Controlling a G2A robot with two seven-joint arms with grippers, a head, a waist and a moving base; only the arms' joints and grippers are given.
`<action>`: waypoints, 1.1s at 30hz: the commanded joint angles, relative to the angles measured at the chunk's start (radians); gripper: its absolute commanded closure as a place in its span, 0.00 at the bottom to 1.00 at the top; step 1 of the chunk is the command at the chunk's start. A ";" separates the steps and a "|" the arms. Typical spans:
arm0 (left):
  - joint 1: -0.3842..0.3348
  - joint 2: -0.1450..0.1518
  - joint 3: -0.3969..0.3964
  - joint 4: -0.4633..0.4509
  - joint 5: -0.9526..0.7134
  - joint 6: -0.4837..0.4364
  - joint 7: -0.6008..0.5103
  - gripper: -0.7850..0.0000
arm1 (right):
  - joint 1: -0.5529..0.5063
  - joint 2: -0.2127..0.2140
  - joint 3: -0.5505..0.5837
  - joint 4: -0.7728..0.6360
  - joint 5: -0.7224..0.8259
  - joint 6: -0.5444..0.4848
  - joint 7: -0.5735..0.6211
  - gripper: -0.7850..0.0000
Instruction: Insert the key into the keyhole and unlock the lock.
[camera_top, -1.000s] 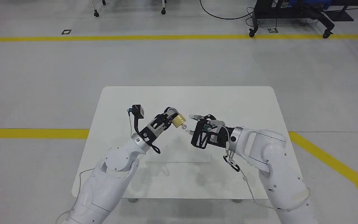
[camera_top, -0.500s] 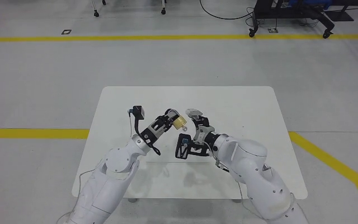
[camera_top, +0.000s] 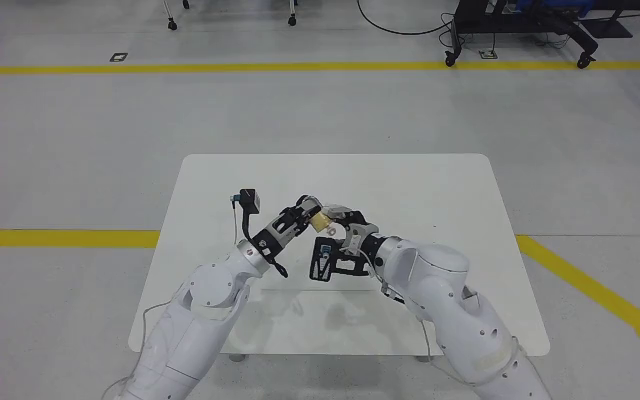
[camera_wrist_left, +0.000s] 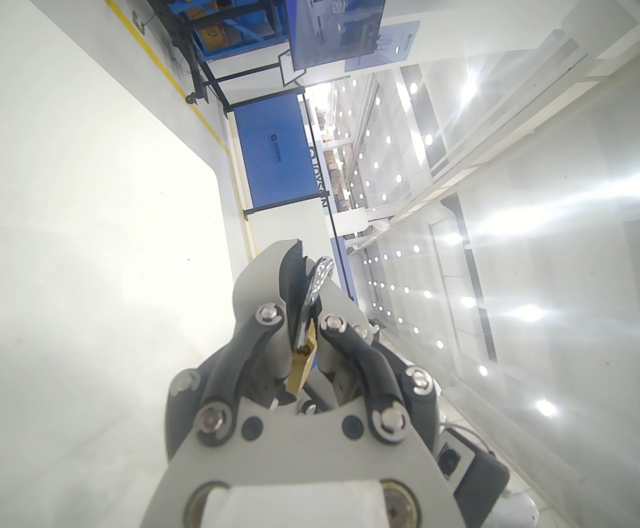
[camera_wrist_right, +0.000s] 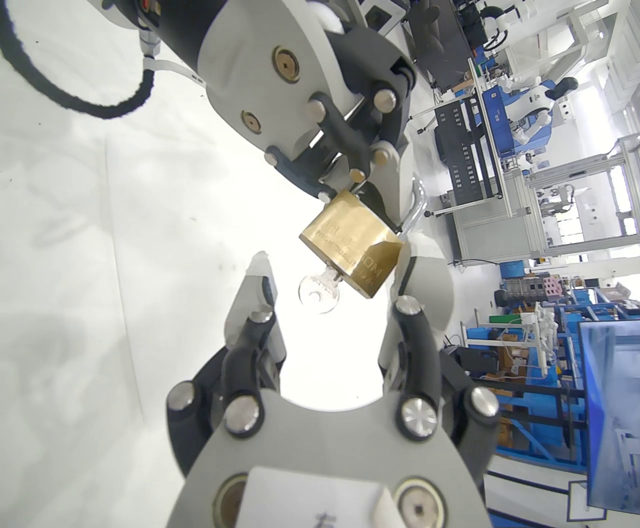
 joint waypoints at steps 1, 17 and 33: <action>-0.001 -0.001 0.000 0.001 0.002 0.003 -0.003 1.00 | 0.001 0.000 0.000 0.003 0.004 0.001 0.002 0.62; -0.002 -0.006 -0.003 0.001 0.012 0.010 -0.008 1.00 | 0.002 0.001 0.061 0.013 0.144 -0.014 -0.028 0.83; -0.065 -0.002 0.089 0.063 0.342 0.249 -0.068 1.00 | -0.062 0.028 0.207 -0.037 0.181 -0.013 -0.138 0.00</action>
